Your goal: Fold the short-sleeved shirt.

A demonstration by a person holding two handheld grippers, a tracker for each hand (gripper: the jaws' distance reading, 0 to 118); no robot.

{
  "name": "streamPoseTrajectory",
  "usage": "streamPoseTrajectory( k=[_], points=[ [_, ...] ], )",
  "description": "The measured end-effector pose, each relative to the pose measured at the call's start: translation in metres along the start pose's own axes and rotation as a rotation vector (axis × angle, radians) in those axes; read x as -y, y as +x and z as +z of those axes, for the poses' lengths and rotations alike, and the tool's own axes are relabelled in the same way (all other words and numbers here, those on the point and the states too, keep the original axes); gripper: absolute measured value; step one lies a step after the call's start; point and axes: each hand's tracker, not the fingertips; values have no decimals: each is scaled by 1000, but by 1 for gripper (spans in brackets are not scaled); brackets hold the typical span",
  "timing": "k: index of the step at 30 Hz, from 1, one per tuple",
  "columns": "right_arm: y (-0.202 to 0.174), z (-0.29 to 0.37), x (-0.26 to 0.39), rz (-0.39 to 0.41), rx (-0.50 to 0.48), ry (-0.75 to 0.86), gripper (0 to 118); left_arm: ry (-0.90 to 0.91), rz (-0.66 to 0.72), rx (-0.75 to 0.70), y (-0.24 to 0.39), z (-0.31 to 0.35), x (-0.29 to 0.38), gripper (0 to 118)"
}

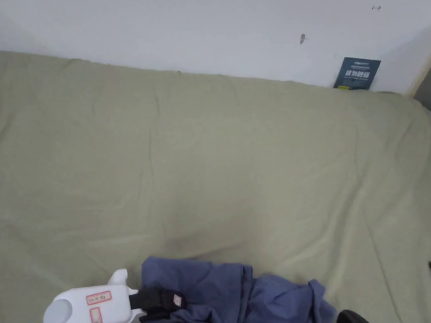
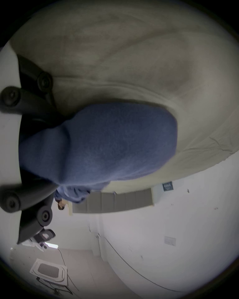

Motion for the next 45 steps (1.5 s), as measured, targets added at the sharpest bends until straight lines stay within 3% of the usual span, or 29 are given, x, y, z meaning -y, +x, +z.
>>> streamPoseTrajectory(
  k=[2, 6, 9, 12, 17, 21, 25, 26, 27, 28, 29, 30, 31, 34, 36, 37, 38, 41, 42, 45],
  points=[
    [-2, 3, -2, 14, 2, 9, 0, 55, -70, -137, 13, 16, -1, 10],
    [-5, 7, -5, 28, -11, 30, 0, 194, -159, -259, 40, 76, -8, 10],
    [-8, 9, -2, 31, -29, 39, 0, 270, -329, -561, 60, 119, -14, 10],
    [-12, 8, 4, 35, -48, 36, 0, 277, -424, -710, 77, 125, -10, 10],
    [-16, 8, 7, 24, -68, 32, 0, 223, -680, -735, 132, 67, 36, 10],
    [-16, 13, 8, 37, -63, 37, 0, 110, -747, -693, 151, -19, 73, 10],
    [-9, 22, 7, 7, -61, 50, 0, 32, -812, -848, 127, -87, 86, 11],
    [-8, 24, 7, 9, -55, 52, 0, 68, -779, -809, 128, -82, 84, 21],
    [-6, 25, 7, 14, -52, 52, 0, 85, -721, -748, 134, -72, 81, 45],
    [-4, 25, 7, 18, -48, 53, 0, 81, -661, -630, 143, -53, 77, 85],
    [-3, 25, 7, 21, -47, 54, 0, 79, -628, -528, 157, -30, 76, 118],
    [-1, 24, 8, 20, -48, 53, 0, 97, -626, -458, 169, -6, 77, 117],
    [1, 21, 9, 17, -50, 46, 0, 228, -690, -340, 182, 23, 78, 117],
    [2, 9, 12, 10, -49, 24, 0, 348, -680, -369, 198, 71, 71, 118],
    [1, 4, 12, -15, -64, 16, 0, 433, -610, -433, 186, 77, 59, 117],
    [0, 2, 11, -29, -76, 14, 0, 427, -557, -464, 174, 72, 50, 108],
    [-1, -1, 11, -34, -84, 11, 0, 346, -499, -457, 162, 61, 45, 65],
    [-8, -13, 8, -26, -99, -15, 0, 181, -391, -310, 136, 6, 55, 16],
    [-10, -17, 8, -18, -104, -26, 0, 156, -410, -292, 129, -11, 63, 6],
    [-19, -30, 1, -11, -141, -46, 0, 72, -437, -354, 104, -70, 72, 5]
  ],
)
